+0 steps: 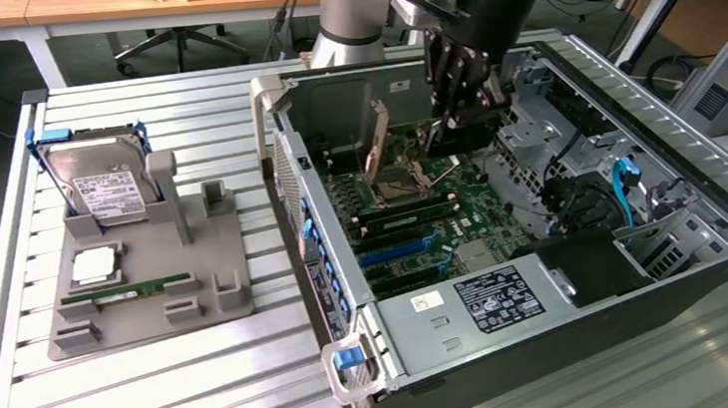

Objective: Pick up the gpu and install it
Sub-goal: 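Insert the gpu into the slot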

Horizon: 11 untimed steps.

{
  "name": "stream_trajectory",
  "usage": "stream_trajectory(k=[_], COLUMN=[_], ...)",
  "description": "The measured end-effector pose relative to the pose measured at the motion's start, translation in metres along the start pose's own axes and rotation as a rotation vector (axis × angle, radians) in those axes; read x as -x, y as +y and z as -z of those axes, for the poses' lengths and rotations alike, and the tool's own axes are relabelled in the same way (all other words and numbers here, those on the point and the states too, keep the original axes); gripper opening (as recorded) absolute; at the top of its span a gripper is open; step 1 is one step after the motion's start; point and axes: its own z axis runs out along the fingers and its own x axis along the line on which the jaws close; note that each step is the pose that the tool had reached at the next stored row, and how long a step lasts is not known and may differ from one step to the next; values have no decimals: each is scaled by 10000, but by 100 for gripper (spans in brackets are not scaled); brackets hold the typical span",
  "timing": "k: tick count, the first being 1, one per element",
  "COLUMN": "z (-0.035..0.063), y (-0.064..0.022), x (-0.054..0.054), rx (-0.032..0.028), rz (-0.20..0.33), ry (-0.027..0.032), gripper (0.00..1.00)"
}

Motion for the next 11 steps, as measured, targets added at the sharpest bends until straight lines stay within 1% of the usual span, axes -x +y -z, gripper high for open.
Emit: stream_trajectory(k=[11], z=[-2], y=[0], x=[-24], rx=[0], rz=[0], ry=[-1], gripper=[27])
